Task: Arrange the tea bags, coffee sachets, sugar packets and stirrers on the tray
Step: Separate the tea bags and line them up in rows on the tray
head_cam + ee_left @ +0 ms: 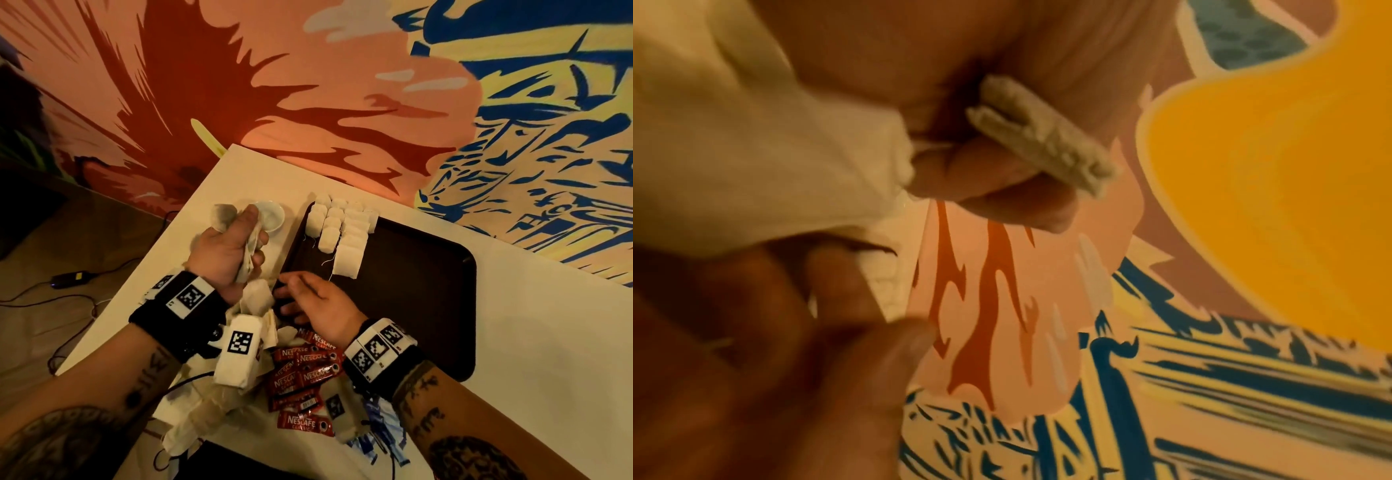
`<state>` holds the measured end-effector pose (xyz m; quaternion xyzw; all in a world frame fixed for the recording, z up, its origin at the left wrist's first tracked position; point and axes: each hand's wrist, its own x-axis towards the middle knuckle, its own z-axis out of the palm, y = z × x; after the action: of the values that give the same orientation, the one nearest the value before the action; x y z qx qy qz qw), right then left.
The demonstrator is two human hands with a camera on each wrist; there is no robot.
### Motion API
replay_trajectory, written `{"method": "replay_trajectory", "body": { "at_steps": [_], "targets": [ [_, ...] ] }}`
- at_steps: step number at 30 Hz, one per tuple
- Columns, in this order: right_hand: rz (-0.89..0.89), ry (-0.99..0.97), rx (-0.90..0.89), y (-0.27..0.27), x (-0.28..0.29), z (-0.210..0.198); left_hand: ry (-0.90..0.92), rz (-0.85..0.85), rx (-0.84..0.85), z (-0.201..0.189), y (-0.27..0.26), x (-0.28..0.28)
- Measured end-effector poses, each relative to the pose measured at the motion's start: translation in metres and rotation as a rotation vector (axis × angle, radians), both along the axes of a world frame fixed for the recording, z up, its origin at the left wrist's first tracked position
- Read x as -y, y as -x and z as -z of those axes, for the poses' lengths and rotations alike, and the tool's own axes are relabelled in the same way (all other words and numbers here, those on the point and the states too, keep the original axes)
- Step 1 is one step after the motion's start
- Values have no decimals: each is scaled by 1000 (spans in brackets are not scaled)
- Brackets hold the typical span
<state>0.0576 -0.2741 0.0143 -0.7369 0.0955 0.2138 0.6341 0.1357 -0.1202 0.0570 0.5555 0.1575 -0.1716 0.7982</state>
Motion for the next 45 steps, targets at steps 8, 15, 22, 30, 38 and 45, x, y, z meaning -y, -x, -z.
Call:
{"method": "replay_trajectory", "body": {
  "at_steps": [8, 15, 22, 30, 38, 45],
  "targets": [
    [56, -274, -61, -2, -14, -12, 253, 5, -216, 6, -3, 26],
    [21, -143, -14, 0, 26, -23, 234, -63, -218, 15, -2, 33],
    [313, -391, 82, -1, 50, -40, 239, -131, -375, 41, -10, 36],
    [397, -730, 299, -14, 44, -54, 243, -138, -447, 45, -13, 52],
    [605, -535, 198, -19, 44, -38, 181, 22, -467, 43, -9, 51],
    [886, -529, 210, -23, 57, -26, 59, 73, -338, 38, -3, 59]
  ]
}}
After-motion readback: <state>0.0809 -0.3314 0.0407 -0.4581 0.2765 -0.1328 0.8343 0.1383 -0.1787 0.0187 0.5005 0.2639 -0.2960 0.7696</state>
